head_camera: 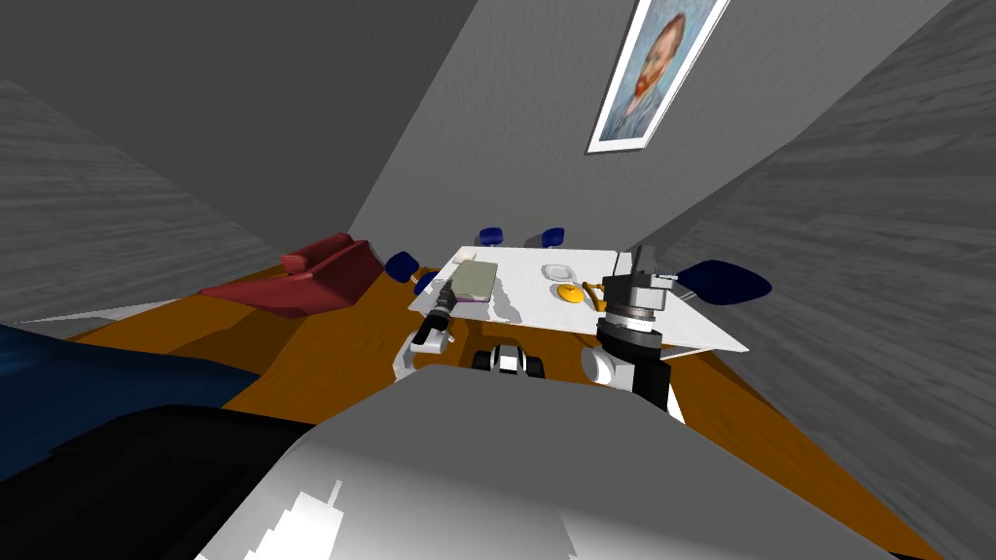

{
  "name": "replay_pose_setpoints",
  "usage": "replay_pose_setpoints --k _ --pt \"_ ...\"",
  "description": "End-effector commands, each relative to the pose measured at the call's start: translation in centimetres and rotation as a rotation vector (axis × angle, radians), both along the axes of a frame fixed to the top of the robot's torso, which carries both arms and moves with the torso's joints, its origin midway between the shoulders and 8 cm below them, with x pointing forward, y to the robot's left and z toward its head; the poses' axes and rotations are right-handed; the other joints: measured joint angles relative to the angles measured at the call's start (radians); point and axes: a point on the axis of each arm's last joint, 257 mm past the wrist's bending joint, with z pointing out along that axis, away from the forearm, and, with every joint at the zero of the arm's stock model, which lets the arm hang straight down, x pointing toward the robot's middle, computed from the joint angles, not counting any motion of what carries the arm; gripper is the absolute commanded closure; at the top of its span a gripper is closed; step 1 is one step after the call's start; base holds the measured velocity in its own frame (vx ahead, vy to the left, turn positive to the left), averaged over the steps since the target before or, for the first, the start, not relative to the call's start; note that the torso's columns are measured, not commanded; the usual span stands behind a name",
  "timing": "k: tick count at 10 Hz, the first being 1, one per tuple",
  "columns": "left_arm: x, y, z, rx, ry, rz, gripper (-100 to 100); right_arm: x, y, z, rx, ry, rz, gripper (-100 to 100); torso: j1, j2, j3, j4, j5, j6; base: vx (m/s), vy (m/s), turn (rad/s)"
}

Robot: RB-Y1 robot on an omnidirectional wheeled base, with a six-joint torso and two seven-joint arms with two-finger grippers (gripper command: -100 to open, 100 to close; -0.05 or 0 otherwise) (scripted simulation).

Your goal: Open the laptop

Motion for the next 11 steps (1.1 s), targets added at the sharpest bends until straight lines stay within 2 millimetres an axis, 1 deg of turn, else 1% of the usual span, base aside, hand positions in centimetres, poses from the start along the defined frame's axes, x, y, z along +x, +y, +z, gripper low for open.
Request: replay_pose_setpoints --k 1,4,5,6,11 --pt "-0.4 0.0 1.5 0.000 -0.005 -0.002 -100 0.0 0.0 0.0 0.000 0.000 0.000 0 0.000 0.001 0.000 0.000 0.000 0.000 0.016 -0.002 0.007" --pt "-1.1 0.0 3.1 0.000 -0.004 -0.006 -100 0.0 0.0 0.0 0.000 0.000 0.000 0 -0.001 0.000 0.001 0.001 0.000 0.000 0.022 -0.007 0.006" --pt "-0.9 0.0 2.4 0.000 0.002 -0.004 -100 0.0 0.0 0.0 0.000 0.000 0.000 0 -0.002 0.000 0.000 0.000 0.000 0.000 0.011 -0.004 0.002" --pt "-1.0 0.0 2.4 0.000 0.005 -0.004 0 0.0 0.0 0.0 0.000 0.000 0.000 0 -0.001 0.000 0.000 0.000 0.000 0.000 0.000 0.000 0.000" --pt "-1.1 0.0 1.9 -0.002 0.017 -0.002 0 0.0 0.0 0.0 0.000 0.000 0.000 0 0.000 -0.001 -0.001 -0.001 0.001 0.000 0.000 0.000 0.000"
